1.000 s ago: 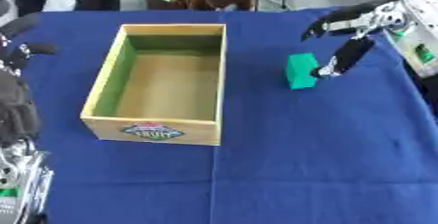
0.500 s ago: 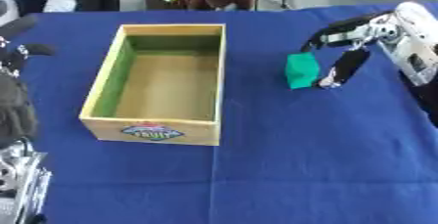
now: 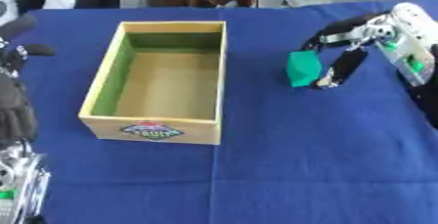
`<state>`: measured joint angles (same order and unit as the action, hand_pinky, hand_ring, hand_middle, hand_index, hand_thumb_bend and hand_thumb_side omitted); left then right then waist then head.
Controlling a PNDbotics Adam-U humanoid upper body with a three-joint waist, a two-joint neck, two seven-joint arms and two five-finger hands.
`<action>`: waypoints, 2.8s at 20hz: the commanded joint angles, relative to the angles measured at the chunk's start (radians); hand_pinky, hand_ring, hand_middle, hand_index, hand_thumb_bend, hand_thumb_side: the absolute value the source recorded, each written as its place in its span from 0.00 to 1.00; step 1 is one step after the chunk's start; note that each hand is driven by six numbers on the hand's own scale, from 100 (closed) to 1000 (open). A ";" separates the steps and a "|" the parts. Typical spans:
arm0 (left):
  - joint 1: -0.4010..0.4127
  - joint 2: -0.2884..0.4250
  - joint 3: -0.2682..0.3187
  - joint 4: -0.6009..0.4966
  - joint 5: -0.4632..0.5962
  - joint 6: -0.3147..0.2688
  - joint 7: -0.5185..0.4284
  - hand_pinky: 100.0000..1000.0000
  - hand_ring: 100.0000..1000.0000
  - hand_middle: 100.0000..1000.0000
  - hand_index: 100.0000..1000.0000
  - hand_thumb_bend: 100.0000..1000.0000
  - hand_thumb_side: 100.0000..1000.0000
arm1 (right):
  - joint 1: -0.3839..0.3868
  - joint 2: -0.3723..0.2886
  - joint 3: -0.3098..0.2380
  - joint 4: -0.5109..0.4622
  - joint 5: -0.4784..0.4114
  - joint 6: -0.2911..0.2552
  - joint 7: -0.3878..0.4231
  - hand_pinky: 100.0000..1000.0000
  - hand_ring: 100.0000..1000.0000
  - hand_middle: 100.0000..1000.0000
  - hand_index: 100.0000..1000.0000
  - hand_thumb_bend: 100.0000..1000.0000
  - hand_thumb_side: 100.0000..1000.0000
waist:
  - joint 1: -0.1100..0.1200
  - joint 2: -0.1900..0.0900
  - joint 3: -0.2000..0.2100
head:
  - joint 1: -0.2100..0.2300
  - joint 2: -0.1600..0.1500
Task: Pick up objects on the table and place them in the box.
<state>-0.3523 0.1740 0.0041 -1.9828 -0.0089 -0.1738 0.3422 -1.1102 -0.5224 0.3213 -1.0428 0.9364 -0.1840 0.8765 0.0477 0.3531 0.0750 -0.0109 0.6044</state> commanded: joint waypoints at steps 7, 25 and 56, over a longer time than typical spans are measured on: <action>-0.012 0.002 -0.004 -0.017 0.001 0.000 -0.007 0.45 0.69 0.86 0.72 0.00 0.97 | -0.017 -0.005 -0.001 0.010 0.059 0.000 -0.088 0.79 0.83 0.60 0.73 0.30 0.37 | 0.000 -0.014 0.001 | -0.003 -0.010; -0.010 0.001 -0.005 -0.017 0.001 0.003 -0.013 0.45 0.69 0.87 0.72 0.00 0.97 | -0.019 0.003 -0.004 0.009 0.039 0.018 -0.143 0.77 0.81 0.50 0.69 0.21 0.42 | -0.002 -0.011 0.000 | -0.002 -0.012; -0.012 0.003 -0.007 -0.017 0.003 0.009 -0.021 0.45 0.69 0.86 0.72 0.00 0.97 | -0.092 0.057 -0.020 -0.184 -0.037 0.137 -0.340 0.71 0.69 0.29 0.35 0.00 0.47 | -0.009 -0.031 0.004 | -0.008 -0.007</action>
<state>-0.3530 0.1664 -0.0017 -1.9828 -0.0085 -0.1646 0.3246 -1.1747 -0.4641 0.3046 -1.1961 0.9035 -0.0525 0.5402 0.0399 0.3505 0.0771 -0.0155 0.5968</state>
